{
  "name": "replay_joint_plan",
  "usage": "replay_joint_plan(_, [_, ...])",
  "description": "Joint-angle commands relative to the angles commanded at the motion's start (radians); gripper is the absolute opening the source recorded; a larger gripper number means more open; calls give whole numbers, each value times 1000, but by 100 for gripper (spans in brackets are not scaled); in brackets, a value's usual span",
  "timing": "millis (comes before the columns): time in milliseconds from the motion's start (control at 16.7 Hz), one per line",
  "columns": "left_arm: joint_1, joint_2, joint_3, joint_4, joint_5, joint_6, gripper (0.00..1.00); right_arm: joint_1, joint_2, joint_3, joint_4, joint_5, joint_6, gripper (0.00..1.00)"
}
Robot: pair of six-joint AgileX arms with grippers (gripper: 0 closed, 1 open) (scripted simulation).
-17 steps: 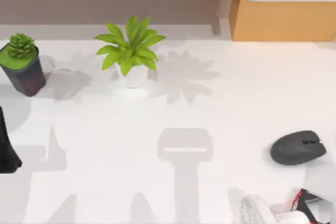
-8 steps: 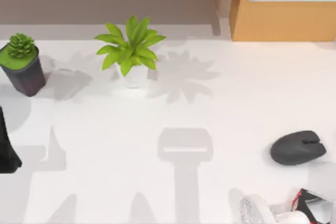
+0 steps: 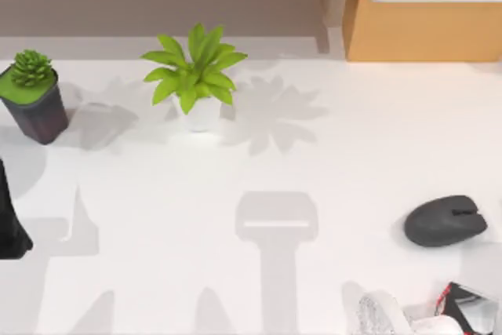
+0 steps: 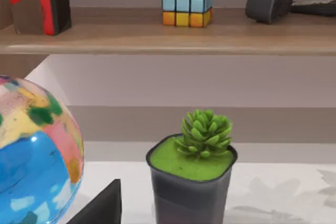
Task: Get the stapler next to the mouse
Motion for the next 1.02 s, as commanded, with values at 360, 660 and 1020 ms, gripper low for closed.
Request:
replay_joint_plan(360, [0,0,0,0,0,0,100,0,0,0,0,0,0,0])
replay_joint_plan(660, [0,0,0,0,0,0,100,-2,-2,3,-4,0,2,0])
replay_joint_plan(1020, [0,0,0,0,0,0,100,-1,-56,58,-120,1,-1,0])
